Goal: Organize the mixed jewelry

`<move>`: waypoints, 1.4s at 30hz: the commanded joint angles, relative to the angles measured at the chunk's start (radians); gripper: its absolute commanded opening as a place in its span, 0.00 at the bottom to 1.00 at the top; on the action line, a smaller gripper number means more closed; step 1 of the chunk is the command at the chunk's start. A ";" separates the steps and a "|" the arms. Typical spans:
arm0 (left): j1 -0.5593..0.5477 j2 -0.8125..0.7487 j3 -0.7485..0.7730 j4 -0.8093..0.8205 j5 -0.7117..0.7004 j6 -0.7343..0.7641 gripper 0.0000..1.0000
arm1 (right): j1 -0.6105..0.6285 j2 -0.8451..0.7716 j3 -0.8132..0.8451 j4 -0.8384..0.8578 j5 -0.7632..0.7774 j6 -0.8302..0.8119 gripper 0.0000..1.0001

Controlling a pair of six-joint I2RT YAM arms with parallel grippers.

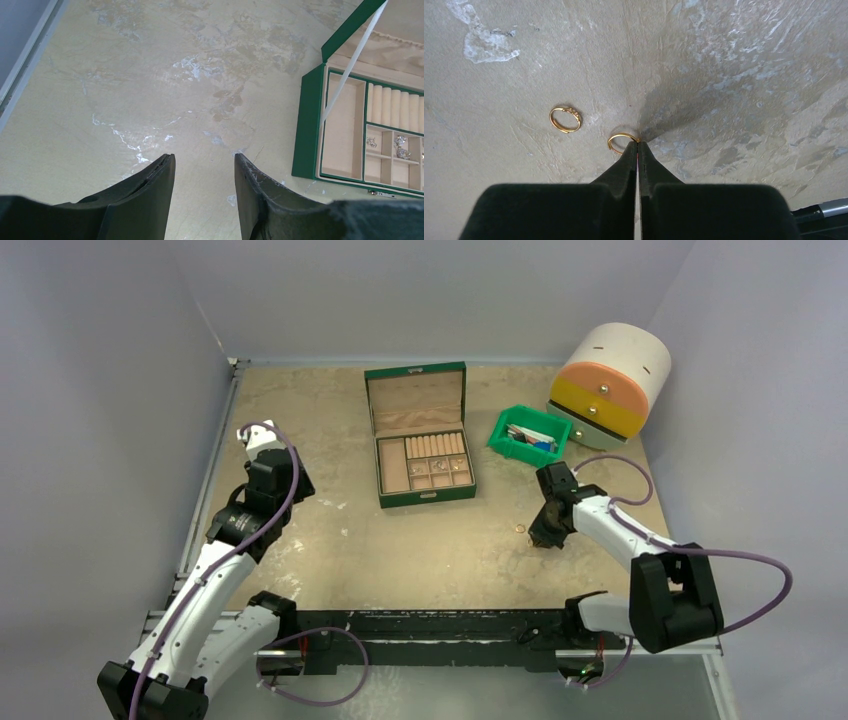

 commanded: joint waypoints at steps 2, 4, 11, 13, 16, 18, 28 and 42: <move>-0.003 -0.015 0.023 0.039 -0.004 0.013 0.46 | -0.005 -0.021 -0.014 0.005 -0.055 0.036 0.00; -0.003 -0.015 0.023 0.038 -0.005 0.013 0.46 | -0.004 -0.034 -0.010 0.008 -0.058 0.031 0.00; -0.003 -0.015 0.023 0.039 0.000 0.012 0.46 | -0.003 -0.150 -0.012 0.088 -0.126 -0.087 0.00; -0.003 -0.015 0.023 0.038 0.000 0.012 0.46 | -0.002 -0.180 -0.018 0.119 -0.171 -0.108 0.00; -0.003 -0.022 0.022 0.041 0.022 0.014 0.46 | -0.001 -0.211 -0.023 0.164 -0.233 -0.126 0.00; -0.003 -0.038 0.014 0.062 0.072 0.018 0.46 | 0.005 -0.217 -0.009 0.177 -0.261 -0.133 0.00; -0.008 -0.071 -0.018 0.110 0.387 -0.061 0.48 | 0.201 -0.175 0.130 0.195 -0.255 -0.082 0.00; -0.008 -0.058 -0.053 0.125 0.704 -0.187 0.53 | 0.512 0.061 0.395 0.222 -0.204 -0.103 0.00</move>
